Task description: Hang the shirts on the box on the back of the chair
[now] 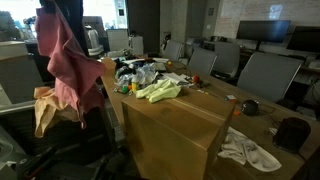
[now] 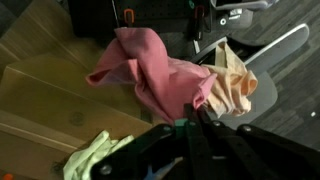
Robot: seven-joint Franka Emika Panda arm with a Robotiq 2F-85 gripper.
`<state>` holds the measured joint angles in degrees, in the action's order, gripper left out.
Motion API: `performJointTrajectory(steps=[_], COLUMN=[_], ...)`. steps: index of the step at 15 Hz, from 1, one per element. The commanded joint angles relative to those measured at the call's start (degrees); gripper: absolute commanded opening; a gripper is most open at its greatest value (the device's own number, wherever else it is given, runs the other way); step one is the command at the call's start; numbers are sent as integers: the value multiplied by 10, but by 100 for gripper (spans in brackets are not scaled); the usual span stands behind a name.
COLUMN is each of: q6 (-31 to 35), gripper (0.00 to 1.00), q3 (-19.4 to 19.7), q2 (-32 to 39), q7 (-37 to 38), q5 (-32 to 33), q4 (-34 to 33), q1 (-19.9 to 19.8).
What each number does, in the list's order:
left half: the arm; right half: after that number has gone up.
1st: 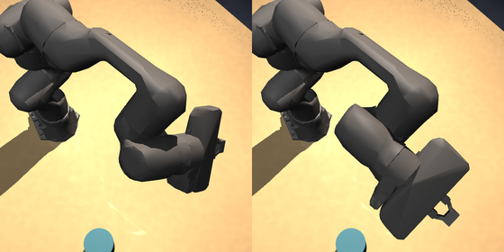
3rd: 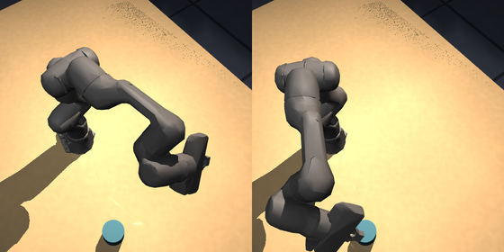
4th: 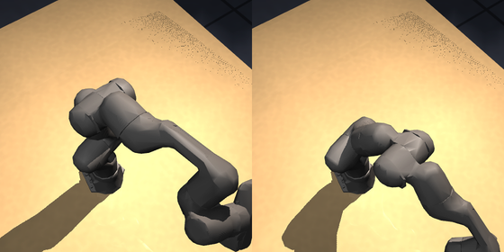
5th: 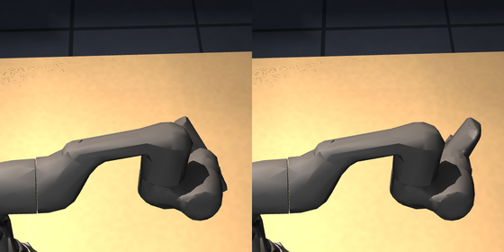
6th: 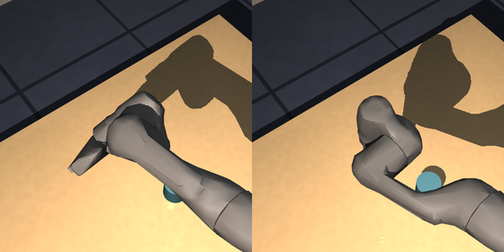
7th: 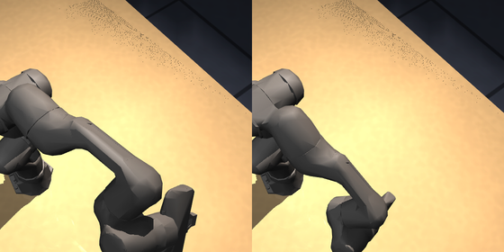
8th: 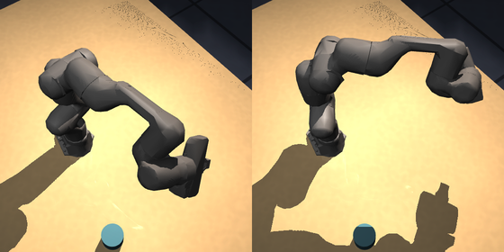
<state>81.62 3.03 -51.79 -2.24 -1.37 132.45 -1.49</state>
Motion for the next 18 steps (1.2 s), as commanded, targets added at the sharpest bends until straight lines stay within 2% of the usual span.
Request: performJointTrajectory(steps=[1, 11, 18], q6=[-58, -156, -157], gripper=[1, 1, 1], q3=[9, -22, -46], q2=[21, 80, 139], q7=[-67, -166, -204], q5=[-4, 27, 51], q4=[-22, -21, -27], q1=[38, 107, 146])
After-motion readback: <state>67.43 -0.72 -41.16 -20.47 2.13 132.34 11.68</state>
